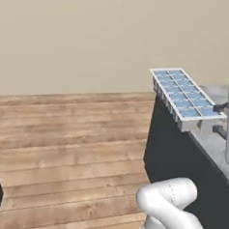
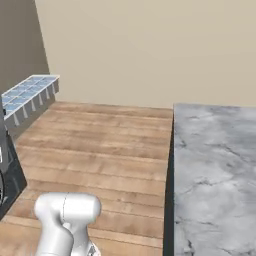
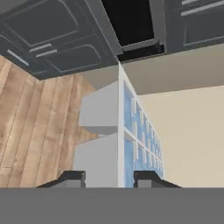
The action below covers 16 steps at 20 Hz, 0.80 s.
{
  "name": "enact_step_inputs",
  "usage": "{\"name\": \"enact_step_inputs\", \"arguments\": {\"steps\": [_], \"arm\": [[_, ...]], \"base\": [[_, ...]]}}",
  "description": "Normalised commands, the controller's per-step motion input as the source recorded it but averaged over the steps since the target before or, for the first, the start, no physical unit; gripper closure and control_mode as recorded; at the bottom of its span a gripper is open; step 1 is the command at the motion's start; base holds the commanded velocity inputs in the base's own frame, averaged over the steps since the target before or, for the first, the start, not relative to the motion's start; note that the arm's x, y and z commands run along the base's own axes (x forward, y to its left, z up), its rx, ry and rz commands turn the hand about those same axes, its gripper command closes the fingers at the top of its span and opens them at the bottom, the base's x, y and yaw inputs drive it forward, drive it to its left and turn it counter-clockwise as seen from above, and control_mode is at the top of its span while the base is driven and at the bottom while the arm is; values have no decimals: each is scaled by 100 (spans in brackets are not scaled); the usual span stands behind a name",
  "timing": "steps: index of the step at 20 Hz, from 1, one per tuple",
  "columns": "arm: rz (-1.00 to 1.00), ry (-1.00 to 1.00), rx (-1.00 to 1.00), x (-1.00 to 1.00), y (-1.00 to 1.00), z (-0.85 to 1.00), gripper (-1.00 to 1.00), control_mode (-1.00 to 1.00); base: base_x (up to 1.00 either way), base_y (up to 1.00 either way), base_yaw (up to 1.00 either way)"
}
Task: Open the freezer door, pick up the ice cube tray from the freezer, and place it on the dining counter.
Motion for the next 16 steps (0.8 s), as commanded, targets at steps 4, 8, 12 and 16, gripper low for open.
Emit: {"name": "enact_step_inputs", "arguments": {"steps": [4, 8, 12, 16], "arm": [[0, 0, 0, 0, 0, 0, 100, 100], [0, 0, 0, 0, 0, 0, 100, 100], [0, 0, 0, 0, 0, 0, 100, 100], [0, 0, 0, 0, 0, 0, 100, 100]], "base": [[0, 0, -100], [0, 0, -100], [0, 0, -100], [8, 19, -97]]}}
